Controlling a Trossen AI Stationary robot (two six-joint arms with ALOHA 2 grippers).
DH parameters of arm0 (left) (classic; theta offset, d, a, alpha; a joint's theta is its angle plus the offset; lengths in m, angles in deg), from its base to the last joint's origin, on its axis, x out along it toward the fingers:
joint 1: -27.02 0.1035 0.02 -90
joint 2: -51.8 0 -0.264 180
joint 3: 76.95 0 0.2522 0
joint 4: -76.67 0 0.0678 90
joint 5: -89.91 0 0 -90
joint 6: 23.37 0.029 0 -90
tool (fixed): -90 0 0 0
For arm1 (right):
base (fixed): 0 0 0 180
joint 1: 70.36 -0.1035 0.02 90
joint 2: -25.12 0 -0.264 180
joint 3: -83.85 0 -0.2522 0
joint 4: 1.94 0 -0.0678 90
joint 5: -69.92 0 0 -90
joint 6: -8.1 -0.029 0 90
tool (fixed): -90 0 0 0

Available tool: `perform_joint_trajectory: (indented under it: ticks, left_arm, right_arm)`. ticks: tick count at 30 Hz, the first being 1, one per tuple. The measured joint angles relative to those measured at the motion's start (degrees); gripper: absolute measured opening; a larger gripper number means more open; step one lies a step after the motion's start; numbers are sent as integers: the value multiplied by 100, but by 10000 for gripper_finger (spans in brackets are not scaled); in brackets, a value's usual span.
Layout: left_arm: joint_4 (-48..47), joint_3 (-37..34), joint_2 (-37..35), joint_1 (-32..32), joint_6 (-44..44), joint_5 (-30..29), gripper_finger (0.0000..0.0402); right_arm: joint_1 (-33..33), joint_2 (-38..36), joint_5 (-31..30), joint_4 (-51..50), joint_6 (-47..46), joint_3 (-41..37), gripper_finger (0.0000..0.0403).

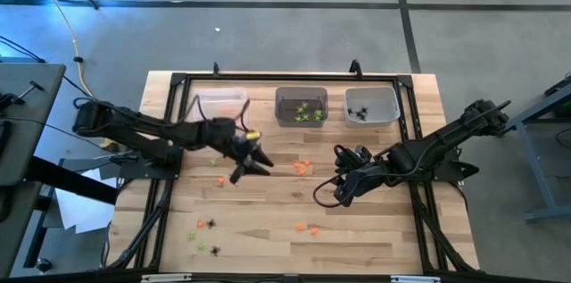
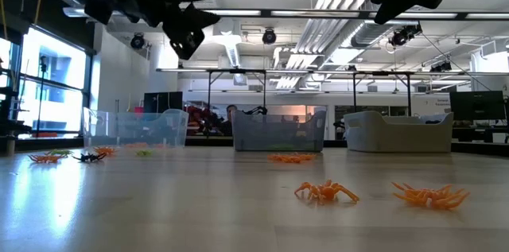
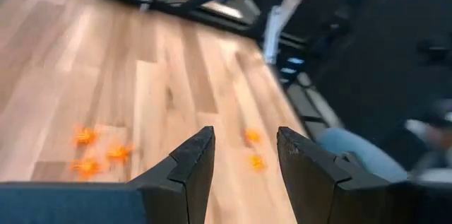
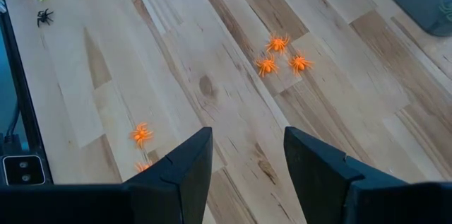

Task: Sort Halloween decoration
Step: Put the orange spider toy into the transparent bin

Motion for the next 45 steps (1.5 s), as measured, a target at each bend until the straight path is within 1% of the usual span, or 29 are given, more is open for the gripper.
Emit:
perform_joint_trajectory:
  ticks: [5,7,9,12,14,16,25,29,32,37,41,45]
  left_arm:
    - [168,26,637,-343,137,-1048,141]
    - [150,98,931,-425,141,-1353,141]
    - [169,264,1258,-507,238,-1512,141]
    - [162,545,1737,-622,525,-1530,141]
    - [163,752,2014,-667,638,-1370,141]
    - [167,941,2190,-683,749,-1313,141]
    - [86,1728,2931,-674,1714,-1465,141]
    - [-211,2036,3229,-543,1752,-1858,141]
    - [-387,2219,3397,-440,1751,-1892,141]
    - [-491,2307,3650,-403,1537,-1882,141]
    - [-533,2317,3713,-403,1481,-1874,141]
    - [-533,2317,3712,-381,1609,-1876,141]
  right_arm:
    - [1,-1,0,0,-1,0,171]
    - [-2,-1,0,0,-1,0,171]
    - [1,-1,0,1,0,0,171]
    - [0,-1,0,4,1,0,171]
    - [1,-1,0,10,1,0,171]
    - [0,-1,0,7,1,0,171]
    - [1,-1,0,9,-1,0,171]
    - [0,-1,0,17,1,1,171]
    - [-1,-1,0,31,2,2,171]
    - [-1,-1,0,59,1,2,171]
    - [-2,-1,0,87,-1,2,171]
    - [0,-1,0,89,0,2,171]
